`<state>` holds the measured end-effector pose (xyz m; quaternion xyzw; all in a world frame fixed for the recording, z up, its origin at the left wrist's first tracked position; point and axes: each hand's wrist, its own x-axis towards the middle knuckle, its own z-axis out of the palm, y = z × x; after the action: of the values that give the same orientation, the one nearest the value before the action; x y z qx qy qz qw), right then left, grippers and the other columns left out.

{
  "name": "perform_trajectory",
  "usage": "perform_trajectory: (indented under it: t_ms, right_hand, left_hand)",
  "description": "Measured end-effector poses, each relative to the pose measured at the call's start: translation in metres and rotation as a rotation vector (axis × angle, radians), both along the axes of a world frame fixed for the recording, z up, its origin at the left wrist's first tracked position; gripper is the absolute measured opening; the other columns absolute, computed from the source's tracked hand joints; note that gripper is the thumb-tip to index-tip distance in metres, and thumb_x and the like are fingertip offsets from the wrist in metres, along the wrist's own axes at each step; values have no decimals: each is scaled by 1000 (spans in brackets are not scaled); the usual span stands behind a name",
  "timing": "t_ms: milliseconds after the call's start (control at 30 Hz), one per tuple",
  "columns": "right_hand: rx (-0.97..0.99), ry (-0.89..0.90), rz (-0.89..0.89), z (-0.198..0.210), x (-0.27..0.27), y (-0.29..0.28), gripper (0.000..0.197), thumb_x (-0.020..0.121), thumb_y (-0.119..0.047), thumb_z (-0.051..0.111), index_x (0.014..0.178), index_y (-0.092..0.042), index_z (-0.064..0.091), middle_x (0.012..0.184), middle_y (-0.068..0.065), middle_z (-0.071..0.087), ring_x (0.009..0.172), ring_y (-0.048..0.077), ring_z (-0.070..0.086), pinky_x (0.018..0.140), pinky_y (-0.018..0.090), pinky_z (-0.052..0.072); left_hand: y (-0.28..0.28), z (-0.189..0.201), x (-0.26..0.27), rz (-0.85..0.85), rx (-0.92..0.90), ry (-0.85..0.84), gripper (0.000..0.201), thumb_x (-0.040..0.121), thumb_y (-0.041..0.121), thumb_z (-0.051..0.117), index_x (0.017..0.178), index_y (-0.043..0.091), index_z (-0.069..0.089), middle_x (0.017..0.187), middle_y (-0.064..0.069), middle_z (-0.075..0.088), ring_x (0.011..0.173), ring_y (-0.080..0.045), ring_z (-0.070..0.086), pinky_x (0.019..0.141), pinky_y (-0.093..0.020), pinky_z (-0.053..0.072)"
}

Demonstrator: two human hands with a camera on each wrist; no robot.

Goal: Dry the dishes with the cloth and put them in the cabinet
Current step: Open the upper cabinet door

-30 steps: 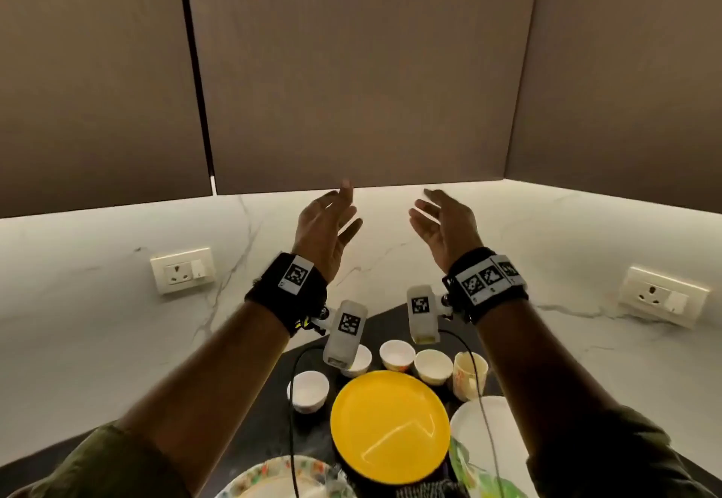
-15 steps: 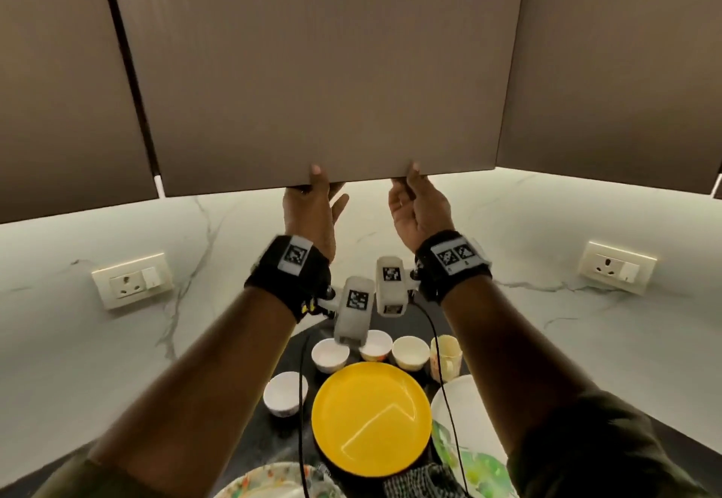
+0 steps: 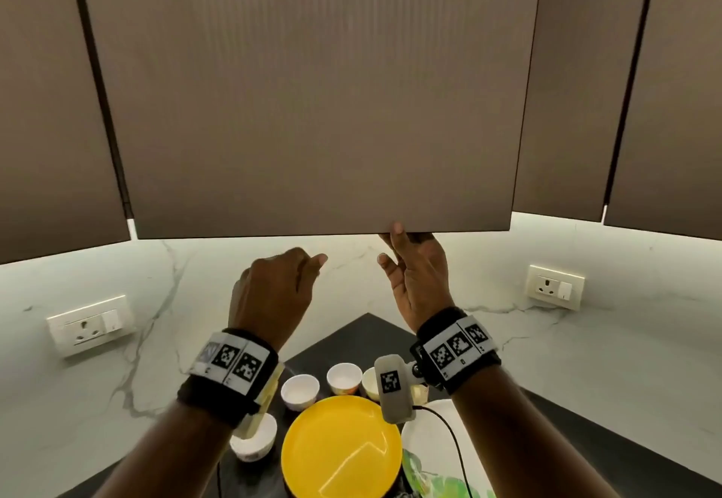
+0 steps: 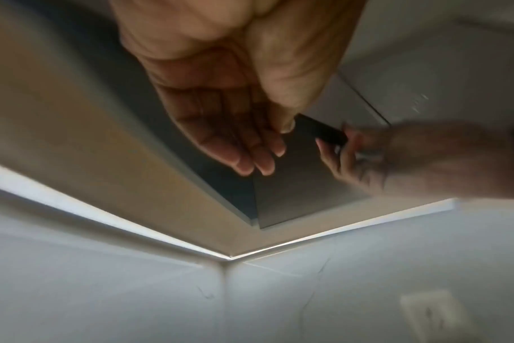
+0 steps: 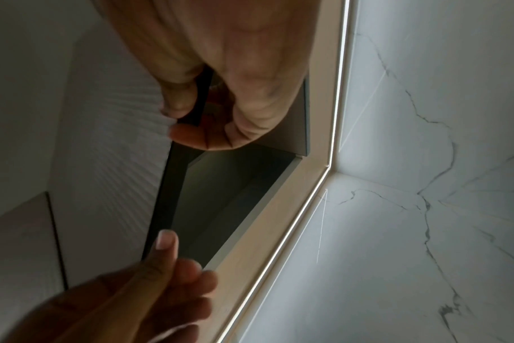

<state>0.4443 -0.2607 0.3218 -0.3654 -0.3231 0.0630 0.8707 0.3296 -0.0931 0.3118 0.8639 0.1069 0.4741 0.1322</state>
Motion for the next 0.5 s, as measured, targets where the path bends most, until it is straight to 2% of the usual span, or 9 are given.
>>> perform_trajectory:
  t_ms: [67, 100, 200, 267, 333, 367, 433, 467, 500]
  right_hand:
    - [26, -5, 19, 1, -13, -11, 39, 90, -24, 68, 129, -23, 59, 127, 2, 70, 120, 24, 66, 88, 36, 52]
    - [69, -6, 36, 3, -20, -15, 36, 89, -19, 69, 124, -24, 62, 122, 2, 71, 118, 24, 66, 91, 38, 54]
    - [163, -42, 104, 11, -42, -23, 40, 89, -4, 68, 124, -22, 62, 122, 2, 71, 119, 22, 65, 103, 41, 51]
    - [145, -69, 129, 16, -58, -24, 39, 91, -4, 70, 125, -21, 63, 126, 4, 70, 123, 23, 64, 109, 44, 46]
    - [55, -161, 62, 17, -75, -26, 33, 91, -10, 73, 122, -23, 69, 125, 4, 71, 122, 25, 64, 109, 47, 47]
    - [10, -212, 12, 17, -84, -29, 31, 92, -11, 73, 120, -23, 70, 121, -1, 73, 118, 20, 66, 105, 41, 50]
    - [-40, -301, -76, 13, -98, -34, 30, 93, -7, 71, 115, -26, 69, 112, -14, 75, 109, 7, 68, 94, 19, 52]
    - [-49, -342, -96, 10, -106, -36, 30, 92, -7, 71, 113, -29, 68, 109, -21, 74, 107, 2, 68, 91, 14, 51]
    - [-55, -379, -127, 8, -116, -36, 28, 92, -12, 73, 110, -33, 68, 107, -26, 73, 107, 0, 67, 91, 13, 50]
  left_hand:
    - [-23, 6, -20, -16, 116, -125, 27, 100, 48, 54, 100, 22, 63, 92, 7, 65, 83, -13, 60, 68, -34, 56]
    - [-38, 10, -27, -60, 140, -199, 28, 100, 44, 58, 110, 18, 62, 102, 3, 62, 93, -14, 56, 74, -30, 53]
    - [-80, 24, -44, -93, 254, -209, 60, 97, 48, 58, 139, 7, 50, 141, -10, 50, 131, -22, 43, 108, -26, 35]
    - [-104, 28, -54, -100, 318, -128, 76, 95, 46, 56, 154, 2, 33, 163, -14, 28, 152, -24, 23, 123, -34, 22]
    - [-119, 27, -67, -100, 340, -64, 86, 88, 29, 61, 158, -1, 22, 168, -17, 13, 157, -27, 11, 125, -48, 22]
    - [-123, 27, -73, -84, 338, -39, 91, 82, 20, 63, 159, -2, 19, 169, -18, 9, 157, -29, 9, 123, -52, 25]
    - [-125, 26, -88, -5, 361, -17, 95, 76, 12, 59, 159, -2, 14, 169, -18, 5, 158, -31, 5, 121, -54, 28]
    - [-126, 26, -96, 32, 366, -17, 95, 77, 11, 57, 160, -2, 12, 169, -19, 3, 158, -31, 4, 122, -54, 28]
    - [-127, 25, -103, 71, 369, -25, 94, 80, 10, 58, 160, -2, 9, 169, -19, 0, 158, -30, 1, 122, -53, 27]
